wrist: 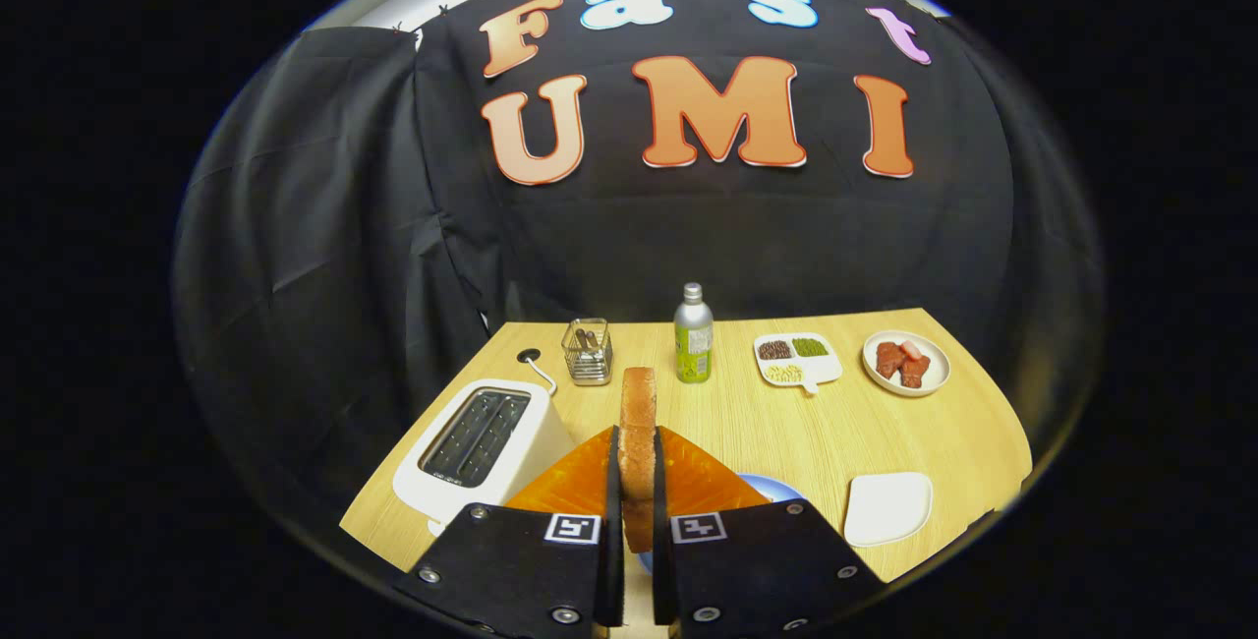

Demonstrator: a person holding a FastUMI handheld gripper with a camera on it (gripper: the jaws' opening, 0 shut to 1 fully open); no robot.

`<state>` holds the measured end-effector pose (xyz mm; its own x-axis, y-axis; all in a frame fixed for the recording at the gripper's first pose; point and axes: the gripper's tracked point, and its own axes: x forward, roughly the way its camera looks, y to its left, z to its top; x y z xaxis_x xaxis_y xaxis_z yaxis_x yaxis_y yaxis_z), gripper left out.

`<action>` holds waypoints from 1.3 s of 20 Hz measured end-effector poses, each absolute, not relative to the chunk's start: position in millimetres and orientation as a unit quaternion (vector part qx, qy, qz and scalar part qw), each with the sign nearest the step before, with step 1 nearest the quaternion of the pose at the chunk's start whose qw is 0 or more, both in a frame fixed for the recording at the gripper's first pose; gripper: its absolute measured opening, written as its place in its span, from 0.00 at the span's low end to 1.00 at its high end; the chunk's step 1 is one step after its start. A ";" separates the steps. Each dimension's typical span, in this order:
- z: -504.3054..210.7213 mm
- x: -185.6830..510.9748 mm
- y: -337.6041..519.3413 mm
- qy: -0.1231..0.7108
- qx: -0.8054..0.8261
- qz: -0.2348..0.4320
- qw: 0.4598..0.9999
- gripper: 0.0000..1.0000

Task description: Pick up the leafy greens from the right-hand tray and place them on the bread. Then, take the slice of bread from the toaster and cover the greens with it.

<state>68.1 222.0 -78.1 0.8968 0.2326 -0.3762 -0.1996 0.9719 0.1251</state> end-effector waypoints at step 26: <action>-221.4 82.1 159.8 0.317 0.103 0.108 0.936 0.14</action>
